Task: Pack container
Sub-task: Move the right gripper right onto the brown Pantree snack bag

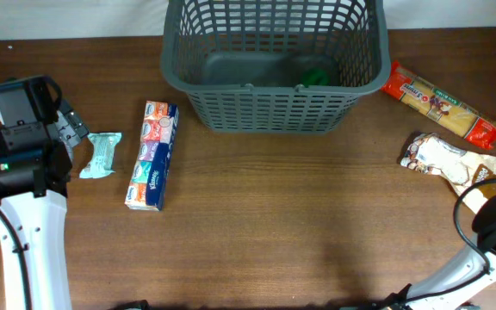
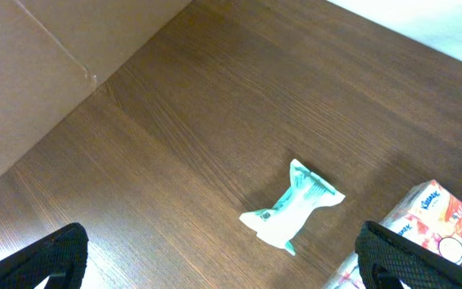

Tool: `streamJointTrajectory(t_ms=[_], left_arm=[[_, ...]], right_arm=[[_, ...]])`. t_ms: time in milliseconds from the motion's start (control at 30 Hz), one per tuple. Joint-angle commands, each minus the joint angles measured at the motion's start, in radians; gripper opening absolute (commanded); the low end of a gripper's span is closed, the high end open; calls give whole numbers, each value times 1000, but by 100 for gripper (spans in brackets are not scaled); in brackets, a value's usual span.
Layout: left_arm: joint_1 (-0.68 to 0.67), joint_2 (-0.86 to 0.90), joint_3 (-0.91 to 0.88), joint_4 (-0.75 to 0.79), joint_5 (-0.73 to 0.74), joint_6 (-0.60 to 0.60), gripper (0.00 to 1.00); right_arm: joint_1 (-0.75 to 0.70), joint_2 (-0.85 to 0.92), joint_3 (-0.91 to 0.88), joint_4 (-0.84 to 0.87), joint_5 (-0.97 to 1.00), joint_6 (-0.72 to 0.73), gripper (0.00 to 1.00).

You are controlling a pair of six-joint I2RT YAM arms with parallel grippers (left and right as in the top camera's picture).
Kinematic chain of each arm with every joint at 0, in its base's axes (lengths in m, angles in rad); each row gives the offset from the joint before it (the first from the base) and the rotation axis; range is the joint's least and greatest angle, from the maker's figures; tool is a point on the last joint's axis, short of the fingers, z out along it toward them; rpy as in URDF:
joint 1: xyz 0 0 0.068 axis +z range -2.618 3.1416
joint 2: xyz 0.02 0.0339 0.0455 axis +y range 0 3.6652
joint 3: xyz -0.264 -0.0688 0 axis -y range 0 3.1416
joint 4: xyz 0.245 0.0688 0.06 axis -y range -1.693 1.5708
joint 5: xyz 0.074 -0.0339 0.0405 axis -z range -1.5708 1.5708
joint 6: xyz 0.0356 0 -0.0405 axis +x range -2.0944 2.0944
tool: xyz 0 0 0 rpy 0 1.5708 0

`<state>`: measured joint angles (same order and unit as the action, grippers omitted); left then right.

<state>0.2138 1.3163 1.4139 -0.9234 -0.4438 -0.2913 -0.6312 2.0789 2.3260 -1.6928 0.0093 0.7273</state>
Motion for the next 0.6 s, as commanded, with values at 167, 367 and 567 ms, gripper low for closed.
streamJointTrajectory(t_ms=[167,367,567], left_arm=[[5,-7,14,3,7,2,100],[5,-7,14,3,7,2,100],[5,-7,14,3,7,2,100]], right_arm=[[-48,-19,-40,-6,-1,362,99],[19,-19,-192,6,108,657,99],[69,-19,-421,160,118,725,99]])
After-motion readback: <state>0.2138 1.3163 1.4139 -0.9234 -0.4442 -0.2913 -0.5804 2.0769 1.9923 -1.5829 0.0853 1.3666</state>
